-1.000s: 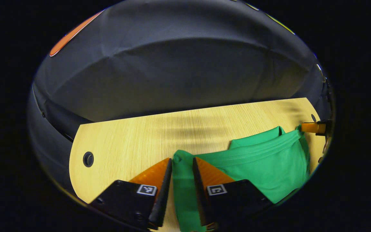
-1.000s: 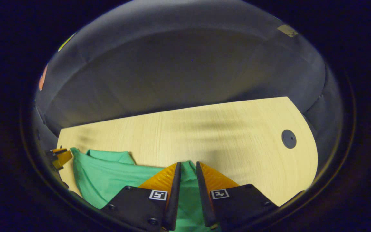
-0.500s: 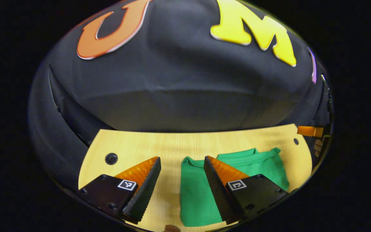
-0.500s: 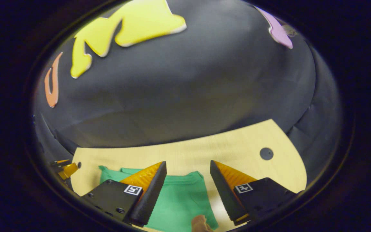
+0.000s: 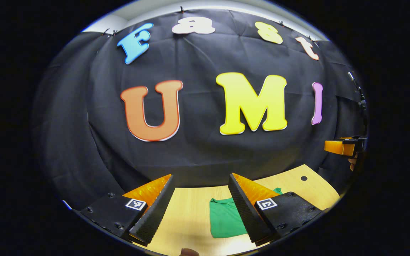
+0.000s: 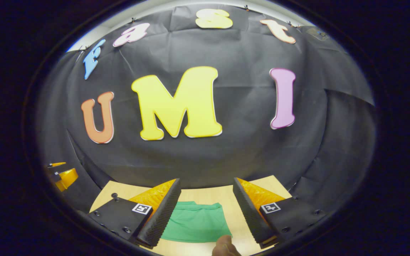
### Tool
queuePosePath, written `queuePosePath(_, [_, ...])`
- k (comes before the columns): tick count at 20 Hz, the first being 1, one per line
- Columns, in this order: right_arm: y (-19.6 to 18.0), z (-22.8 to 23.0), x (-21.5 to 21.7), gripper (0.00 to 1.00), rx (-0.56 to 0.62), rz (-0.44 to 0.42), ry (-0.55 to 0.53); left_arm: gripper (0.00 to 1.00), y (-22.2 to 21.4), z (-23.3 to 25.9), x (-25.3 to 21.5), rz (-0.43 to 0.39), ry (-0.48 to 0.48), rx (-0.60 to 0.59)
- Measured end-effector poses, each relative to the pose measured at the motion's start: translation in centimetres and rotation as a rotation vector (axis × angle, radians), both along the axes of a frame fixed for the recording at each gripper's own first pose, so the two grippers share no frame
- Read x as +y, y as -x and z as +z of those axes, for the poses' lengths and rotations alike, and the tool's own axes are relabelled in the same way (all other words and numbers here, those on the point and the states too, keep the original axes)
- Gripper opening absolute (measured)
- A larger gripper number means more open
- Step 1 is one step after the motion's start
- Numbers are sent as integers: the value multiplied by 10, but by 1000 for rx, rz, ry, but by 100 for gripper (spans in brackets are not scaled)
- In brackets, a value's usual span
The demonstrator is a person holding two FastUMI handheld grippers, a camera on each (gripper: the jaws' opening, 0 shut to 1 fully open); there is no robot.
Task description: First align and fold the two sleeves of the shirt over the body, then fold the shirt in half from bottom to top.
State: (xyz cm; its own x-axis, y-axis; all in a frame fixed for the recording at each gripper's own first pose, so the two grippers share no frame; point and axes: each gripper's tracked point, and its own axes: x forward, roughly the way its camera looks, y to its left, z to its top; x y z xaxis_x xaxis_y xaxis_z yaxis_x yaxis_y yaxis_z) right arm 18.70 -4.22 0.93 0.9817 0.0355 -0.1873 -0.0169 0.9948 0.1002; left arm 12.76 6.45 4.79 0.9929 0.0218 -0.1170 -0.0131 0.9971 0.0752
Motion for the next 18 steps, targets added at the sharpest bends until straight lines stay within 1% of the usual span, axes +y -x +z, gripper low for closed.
queuePosePath(1, [26,7,1,95,-12,-7,11,97,22,8,-2,-5,10,-5])
queuePosePath(2, [48,11,4,95,-26,-2,14,96,47,15,-3,-19,20,-11])
queuePosePath(4, [89,18,9,95,-54,-3,20,96,85,21,5,-1,33,-16])
queuePosePath(5, [106,20,13,93,-64,5,27,97,102,22,6,0,50,-19])
queuePosePath(6, [123,19,20,95,-69,30,24,97,119,23,7,7,73,-20])
queuePosePath(7, [140,20,25,95,-79,58,12,96,133,23,9,12,96,-25])
queuePosePath(8, [154,23,25,94,-99,66,0,100,146,20,13,25,116,-27])
queuePosePath(9, [168,26,23,93,-125,67,-6,96,158,17,16,30,123,-29])
queuePosePath(10, [180,24,18,93,-138,51,-10,100,170,14,17,40,120,-28])
queuePosePath(11, [194,22,20,93,-155,57,-8,100,181,10,20,57,117,-25])
queuePosePath(12, [204,19,21,95,-161,53,8,97,190,6,19,58,119,-26])
queuePosePath(13, [215,15,23,98,-171,52,17,97,199,2,15,50,125,-25])
queuePosePath(14, [224,13,26,93,-172,45,26,100,207,-1,11,47,121,-29])
queuePosePath(15, [233,10,28,92,-176,39,28,97,213,-4,10,48,110,-41])
queuePosePath(17, [245,4,36,93,-180,31,44,97,215,-11,1,30,54,-40])
queuePosePath(18, [249,-2,41,95,-177,40,53,97,219,-13,-5,19,30,-43])
